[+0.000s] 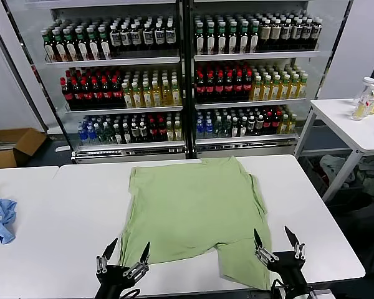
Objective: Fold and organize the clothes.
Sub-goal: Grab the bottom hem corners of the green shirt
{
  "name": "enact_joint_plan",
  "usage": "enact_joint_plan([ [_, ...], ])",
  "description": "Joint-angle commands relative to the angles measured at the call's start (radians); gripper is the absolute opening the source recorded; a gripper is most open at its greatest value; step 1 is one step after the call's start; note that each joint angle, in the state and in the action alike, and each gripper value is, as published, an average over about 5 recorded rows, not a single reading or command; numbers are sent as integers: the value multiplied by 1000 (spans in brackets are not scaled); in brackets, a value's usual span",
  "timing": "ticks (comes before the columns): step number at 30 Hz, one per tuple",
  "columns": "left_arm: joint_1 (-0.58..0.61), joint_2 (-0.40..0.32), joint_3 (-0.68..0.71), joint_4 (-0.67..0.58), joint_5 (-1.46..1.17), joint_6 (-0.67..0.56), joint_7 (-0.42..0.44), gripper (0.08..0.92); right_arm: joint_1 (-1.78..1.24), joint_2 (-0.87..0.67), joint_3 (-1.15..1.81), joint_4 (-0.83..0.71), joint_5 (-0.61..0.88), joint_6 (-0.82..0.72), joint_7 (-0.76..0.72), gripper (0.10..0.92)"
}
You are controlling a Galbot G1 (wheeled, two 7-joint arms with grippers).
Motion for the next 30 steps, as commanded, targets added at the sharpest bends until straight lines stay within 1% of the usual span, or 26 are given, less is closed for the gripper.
enact_joint_plan([
  [1, -125, 92, 13, 148, -112, 239, -89, 823, -17, 4, -13, -7, -36, -95, 13, 822],
  [8, -208, 116, 21, 219, -164, 297, -149, 823, -18, 17, -28, -40, -40, -91, 12, 823],
  [12, -235, 122, 14, 244, -193, 310, -199, 823, -17, 24, -38, -52, -39, -91, 12, 823],
  [15, -243, 126, 7, 251, -213, 314, -221, 823, -14, 27, -44, -64, -35, -92, 12, 823],
  [24, -234, 127, 8, 243, -249, 323, -214, 823, -3, 40, -63, -101, -2, -102, 53, 823],
  [26, -229, 128, 9, 238, -252, 322, -208, 812, -3, 41, -67, -107, 14, -107, 57, 817],
  [28, -227, 128, 10, 236, -252, 322, -203, 775, -3, 41, -71, -113, 31, -111, 60, 796],
  [30, -226, 128, 11, 235, -253, 322, -199, 727, -1, 42, -74, -119, 49, -119, 63, 750],
])
